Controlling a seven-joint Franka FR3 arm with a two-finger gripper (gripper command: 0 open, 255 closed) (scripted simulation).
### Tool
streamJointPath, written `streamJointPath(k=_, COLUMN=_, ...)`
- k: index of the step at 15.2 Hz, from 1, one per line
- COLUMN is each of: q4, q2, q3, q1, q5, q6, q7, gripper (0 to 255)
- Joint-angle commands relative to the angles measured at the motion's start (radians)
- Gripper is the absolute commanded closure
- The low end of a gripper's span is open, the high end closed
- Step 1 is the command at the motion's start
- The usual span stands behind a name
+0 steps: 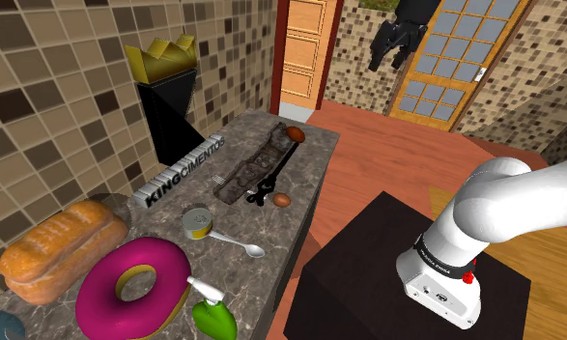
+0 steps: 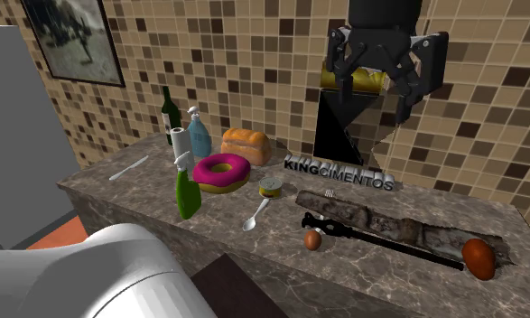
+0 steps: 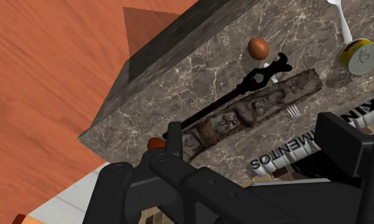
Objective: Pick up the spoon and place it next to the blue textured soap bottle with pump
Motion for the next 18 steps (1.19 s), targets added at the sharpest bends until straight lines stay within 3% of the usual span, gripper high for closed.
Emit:
streamJointPath(k=1, q4=0.000, q2=0.000, q3=0.000, q1=0.000, q5=0.000, q6=0.000, q7=0.000, gripper=0)
streamJointPath(k=10, q4=-0.225, q2=0.040, q3=0.075, q1=0.065, q5=0.065, q6=0.272, q7=0.046, gripper=0)
streamJointPath(k=18, q4=-0.350, q2=0.171, q3=0.150, q1=0.134, q5=0.123, q6=0.541, q7=0.083, gripper=0)
